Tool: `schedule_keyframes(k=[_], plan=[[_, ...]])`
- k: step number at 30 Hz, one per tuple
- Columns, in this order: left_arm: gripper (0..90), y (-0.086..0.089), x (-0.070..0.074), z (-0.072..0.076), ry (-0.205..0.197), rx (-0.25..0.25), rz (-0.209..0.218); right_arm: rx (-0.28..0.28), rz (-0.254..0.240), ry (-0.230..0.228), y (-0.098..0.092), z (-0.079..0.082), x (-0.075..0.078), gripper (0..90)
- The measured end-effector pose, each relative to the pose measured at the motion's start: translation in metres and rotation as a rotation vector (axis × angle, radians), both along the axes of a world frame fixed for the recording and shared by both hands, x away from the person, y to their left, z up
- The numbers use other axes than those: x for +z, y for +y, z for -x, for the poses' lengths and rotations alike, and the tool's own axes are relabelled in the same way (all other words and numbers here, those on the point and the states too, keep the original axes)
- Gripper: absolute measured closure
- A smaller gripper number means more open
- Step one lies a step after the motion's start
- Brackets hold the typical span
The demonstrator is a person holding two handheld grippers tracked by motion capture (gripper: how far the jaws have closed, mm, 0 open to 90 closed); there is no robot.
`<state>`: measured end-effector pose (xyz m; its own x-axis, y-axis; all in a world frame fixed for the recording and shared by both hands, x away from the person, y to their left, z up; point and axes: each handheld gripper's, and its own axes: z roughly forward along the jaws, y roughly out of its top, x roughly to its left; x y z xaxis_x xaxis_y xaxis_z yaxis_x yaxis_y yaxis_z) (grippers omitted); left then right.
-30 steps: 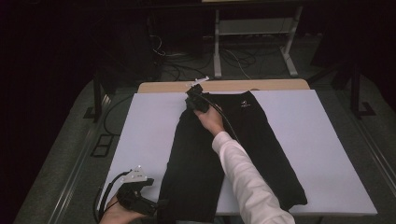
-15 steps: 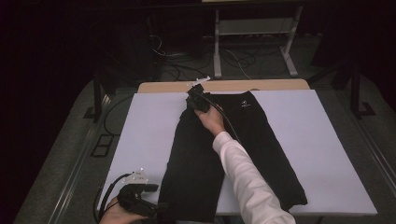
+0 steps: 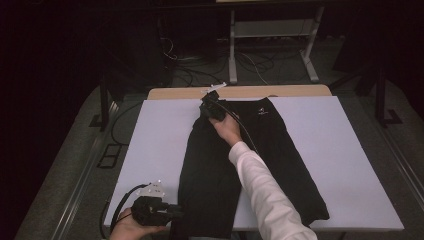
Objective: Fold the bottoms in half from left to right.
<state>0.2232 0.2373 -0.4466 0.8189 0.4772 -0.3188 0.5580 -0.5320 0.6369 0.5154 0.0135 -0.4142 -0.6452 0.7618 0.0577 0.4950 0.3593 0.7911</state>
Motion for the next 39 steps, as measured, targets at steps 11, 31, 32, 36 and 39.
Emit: schedule_keyframes(k=[11,31,32,36,39], plan=[[88.3,-0.005,0.004,-0.001,-0.016,-0.021,-0.022,-0.004,-0.009,0.004,-0.006,0.001,0.0,86.5],[88.3,-0.042,0.023,0.004,-0.095,-0.155,0.053,-0.075,-0.083,0.013,-0.055,-0.008,0.028,86.6],[88.3,-0.046,0.024,0.004,-0.099,-0.162,0.059,-0.077,-0.088,0.013,-0.058,-0.009,0.028,86.6],[88.3,-0.053,0.027,0.003,-0.097,-0.18,0.074,-0.087,-0.094,0.012,-0.068,-0.008,0.032,86.6],[88.3,-0.057,0.028,0.003,-0.101,-0.188,0.076,-0.09,-0.096,0.007,-0.076,-0.008,0.036,86.6]])
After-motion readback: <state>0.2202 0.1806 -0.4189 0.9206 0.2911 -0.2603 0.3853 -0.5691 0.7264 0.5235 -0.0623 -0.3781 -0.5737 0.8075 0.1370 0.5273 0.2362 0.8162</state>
